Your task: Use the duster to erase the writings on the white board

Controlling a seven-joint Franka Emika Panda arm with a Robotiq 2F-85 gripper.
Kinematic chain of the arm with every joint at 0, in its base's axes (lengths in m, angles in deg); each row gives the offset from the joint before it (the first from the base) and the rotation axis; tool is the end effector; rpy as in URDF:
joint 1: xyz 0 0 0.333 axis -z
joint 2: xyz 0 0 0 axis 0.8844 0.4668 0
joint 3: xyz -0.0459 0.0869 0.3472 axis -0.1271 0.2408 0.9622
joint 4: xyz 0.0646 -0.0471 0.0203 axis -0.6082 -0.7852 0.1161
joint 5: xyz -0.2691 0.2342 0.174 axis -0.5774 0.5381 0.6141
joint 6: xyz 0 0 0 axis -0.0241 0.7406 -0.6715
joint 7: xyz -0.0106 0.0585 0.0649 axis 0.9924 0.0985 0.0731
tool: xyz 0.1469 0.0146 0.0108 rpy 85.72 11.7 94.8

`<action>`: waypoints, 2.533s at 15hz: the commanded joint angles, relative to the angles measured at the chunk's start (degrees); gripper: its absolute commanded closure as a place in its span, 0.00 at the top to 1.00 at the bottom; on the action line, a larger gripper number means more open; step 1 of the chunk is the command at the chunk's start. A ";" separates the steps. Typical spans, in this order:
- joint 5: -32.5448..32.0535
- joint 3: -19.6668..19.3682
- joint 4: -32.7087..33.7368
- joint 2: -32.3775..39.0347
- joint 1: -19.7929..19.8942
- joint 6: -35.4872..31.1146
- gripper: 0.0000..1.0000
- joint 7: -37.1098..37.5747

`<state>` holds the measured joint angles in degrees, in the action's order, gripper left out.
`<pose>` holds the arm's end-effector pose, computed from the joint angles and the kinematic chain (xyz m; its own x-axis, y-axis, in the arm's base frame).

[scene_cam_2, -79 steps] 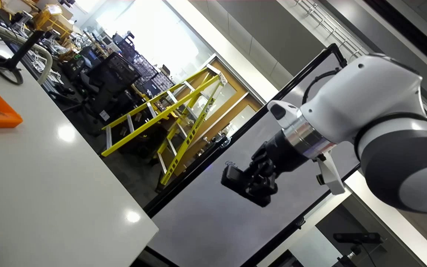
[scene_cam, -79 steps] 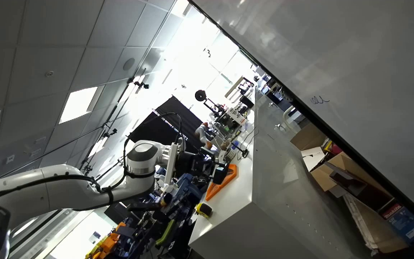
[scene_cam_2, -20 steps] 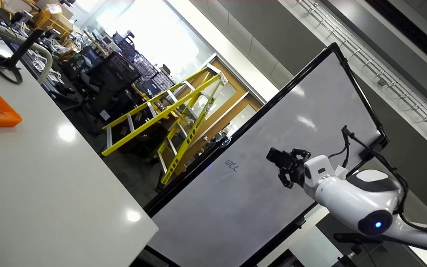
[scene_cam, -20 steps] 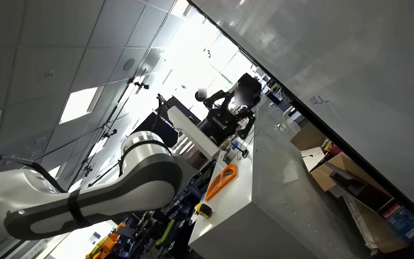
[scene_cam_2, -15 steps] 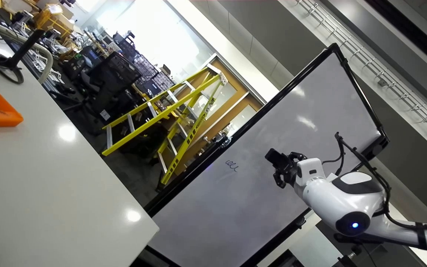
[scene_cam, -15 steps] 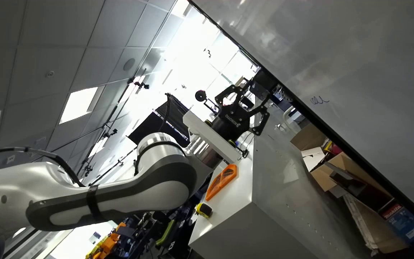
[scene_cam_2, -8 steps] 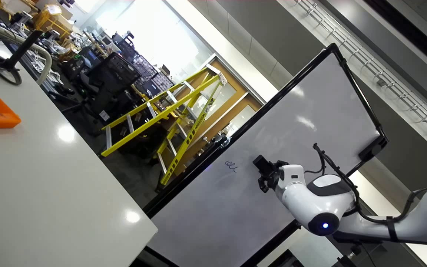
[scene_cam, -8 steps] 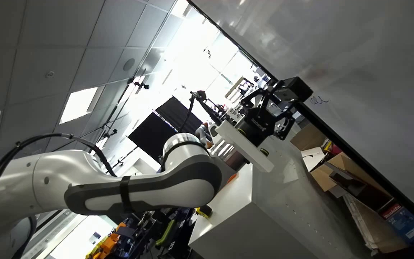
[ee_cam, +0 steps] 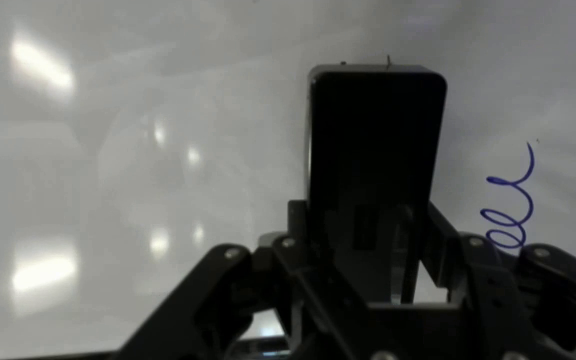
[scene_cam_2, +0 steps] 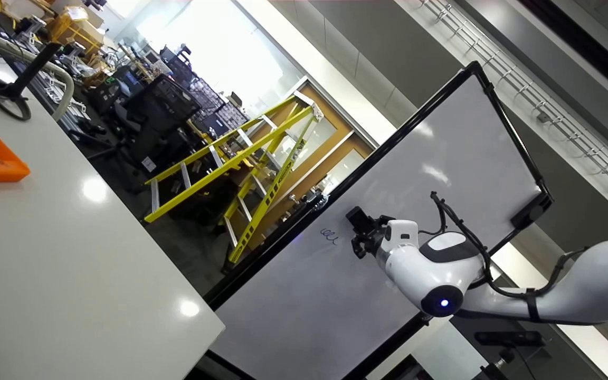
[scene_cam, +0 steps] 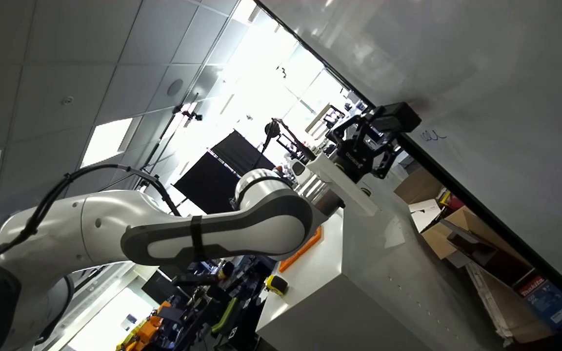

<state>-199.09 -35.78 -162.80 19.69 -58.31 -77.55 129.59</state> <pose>0.5847 -0.1646 0.4194 0.5591 0.8276 0.0505 0.0036 -0.0633 0.9980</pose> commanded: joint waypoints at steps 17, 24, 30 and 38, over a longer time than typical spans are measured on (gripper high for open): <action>0.38 2.32 9.75 8.65 7.69 -13.25 0.30 0.56; 0.38 3.99 12.67 13.12 9.18 -14.55 0.30 -0.60; 0.02 2.90 15.75 17.86 8.41 -17.64 0.30 -0.78; 0.05 2.14 12.30 13.11 7.13 -13.81 0.30 -5.55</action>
<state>-199.03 -32.76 -151.66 34.30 -50.87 -93.09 126.94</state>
